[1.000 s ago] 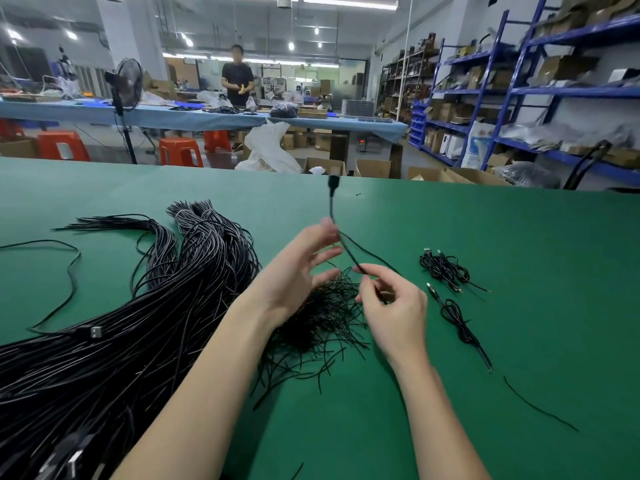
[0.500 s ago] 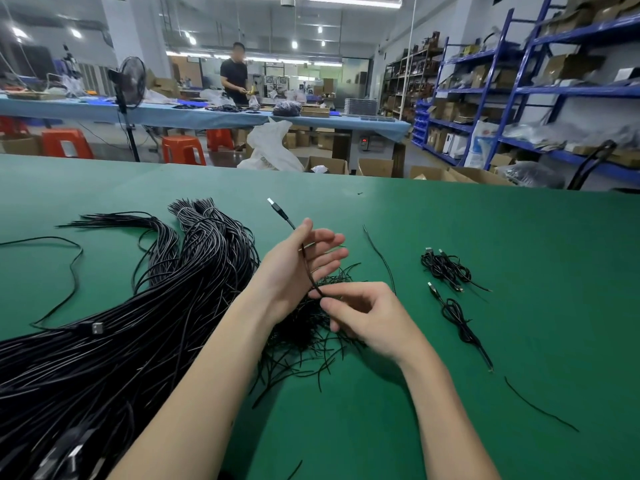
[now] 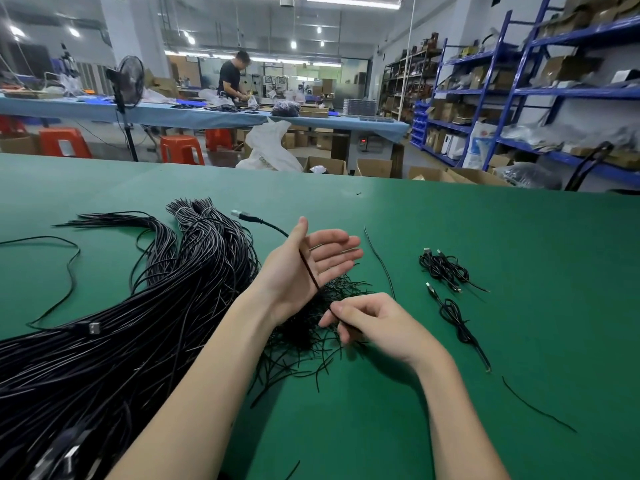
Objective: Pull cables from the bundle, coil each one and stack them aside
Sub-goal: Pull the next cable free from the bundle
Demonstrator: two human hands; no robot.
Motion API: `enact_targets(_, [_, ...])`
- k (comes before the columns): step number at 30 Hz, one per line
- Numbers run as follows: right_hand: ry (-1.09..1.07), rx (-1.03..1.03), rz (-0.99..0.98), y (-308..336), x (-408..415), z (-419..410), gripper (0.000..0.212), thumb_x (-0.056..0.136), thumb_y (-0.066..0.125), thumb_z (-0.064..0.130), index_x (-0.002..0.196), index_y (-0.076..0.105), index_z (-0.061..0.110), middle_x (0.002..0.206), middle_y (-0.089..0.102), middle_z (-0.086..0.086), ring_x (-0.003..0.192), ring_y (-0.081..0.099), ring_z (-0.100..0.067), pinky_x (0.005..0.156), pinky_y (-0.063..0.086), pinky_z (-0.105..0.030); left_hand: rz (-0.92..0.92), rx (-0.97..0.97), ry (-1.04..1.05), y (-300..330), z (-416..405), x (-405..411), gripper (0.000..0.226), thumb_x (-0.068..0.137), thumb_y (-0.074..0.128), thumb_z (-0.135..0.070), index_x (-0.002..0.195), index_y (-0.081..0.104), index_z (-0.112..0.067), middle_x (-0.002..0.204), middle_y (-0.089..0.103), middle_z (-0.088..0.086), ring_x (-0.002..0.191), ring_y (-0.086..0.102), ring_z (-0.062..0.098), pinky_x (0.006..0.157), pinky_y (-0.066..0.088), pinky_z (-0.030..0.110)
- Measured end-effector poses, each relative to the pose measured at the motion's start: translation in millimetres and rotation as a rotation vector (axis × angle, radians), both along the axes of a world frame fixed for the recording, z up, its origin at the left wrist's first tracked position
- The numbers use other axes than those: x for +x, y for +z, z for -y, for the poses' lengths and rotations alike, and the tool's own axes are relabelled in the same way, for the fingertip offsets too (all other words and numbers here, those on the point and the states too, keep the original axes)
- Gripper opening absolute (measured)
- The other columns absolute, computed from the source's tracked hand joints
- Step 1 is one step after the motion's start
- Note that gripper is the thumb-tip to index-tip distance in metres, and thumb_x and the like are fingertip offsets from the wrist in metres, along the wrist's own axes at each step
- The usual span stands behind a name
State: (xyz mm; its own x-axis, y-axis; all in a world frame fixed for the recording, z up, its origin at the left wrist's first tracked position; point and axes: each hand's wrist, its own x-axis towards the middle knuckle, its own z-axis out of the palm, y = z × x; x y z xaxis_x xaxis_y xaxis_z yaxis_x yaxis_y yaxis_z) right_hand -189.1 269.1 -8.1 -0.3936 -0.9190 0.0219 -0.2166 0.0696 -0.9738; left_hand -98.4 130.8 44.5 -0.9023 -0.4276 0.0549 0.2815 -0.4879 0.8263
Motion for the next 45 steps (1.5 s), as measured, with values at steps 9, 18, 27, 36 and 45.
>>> enact_targets(9, [-0.336, 0.244, -0.603, 8, -10, -3, 0.083, 0.057, 0.043, 0.103, 0.074, 0.066, 0.025, 0.050, 0.041, 0.011, 0.052, 0.036, -0.007, 0.058, 0.034, -0.029, 0.095, -0.239, -0.256, 10, 3, 15, 0.078, 0.105, 0.021, -0.056, 0.063, 0.069, -0.012, 0.066, 0.069, 0.010, 0.059, 0.071, 0.021, 0.056, 0.058, 0.024])
enact_targets(18, [-0.341, 0.182, -0.697, 23, -12, -6, 0.015, 0.067, 0.059, 0.063, 0.073, 0.066, 0.051, 0.071, 0.066, 0.030, 0.073, 0.062, 0.002, 0.067, 0.049, -0.025, 0.670, -0.831, -0.533, 7, -7, 18, 0.093, 0.102, 0.017, -0.065, 0.098, 0.073, 0.009, 0.097, 0.075, 0.024, 0.092, 0.075, 0.035, 0.078, 0.063, 0.033])
enact_targets(27, [-0.471, 0.057, -0.664, 42, 0, 6, 0.022, 0.088, 0.062, 0.050, 0.070, 0.066, 0.036, 0.053, 0.053, 0.017, 0.051, 0.042, -0.008, 0.052, 0.031, -0.025, 0.801, -1.275, -0.150, 11, -8, 10, 0.083, 0.100, 0.011, -0.066, 0.125, 0.070, -0.012, 0.131, 0.067, 0.007, 0.126, 0.059, 0.021, 0.115, 0.038, 0.040])
enact_targets(36, [-0.174, -0.125, -0.039, 43, -3, -1, 0.027, 0.104, 0.055, 0.022, 0.089, 0.077, 0.017, 0.070, 0.069, 0.005, 0.065, 0.064, -0.010, 0.069, 0.054, -0.020, 0.416, -1.083, 0.224, 5, -1, 5, 0.070, 0.102, 0.017, -0.064, 0.146, 0.052, -0.023, 0.149, 0.053, -0.007, 0.138, 0.047, 0.009, 0.120, 0.025, 0.029])
enact_targets(45, [-0.164, 0.118, -0.218, 2, -12, -1, 0.040, 0.096, 0.054, 0.060, 0.087, 0.079, 0.030, 0.069, 0.068, 0.012, 0.065, 0.056, -0.002, 0.069, 0.044, -0.022, 0.087, -0.654, -0.080, -3, -14, -5, 0.073, 0.097, 0.026, -0.066, 0.142, 0.056, -0.015, 0.137, 0.064, -0.004, 0.129, 0.058, 0.011, 0.118, 0.037, 0.040])
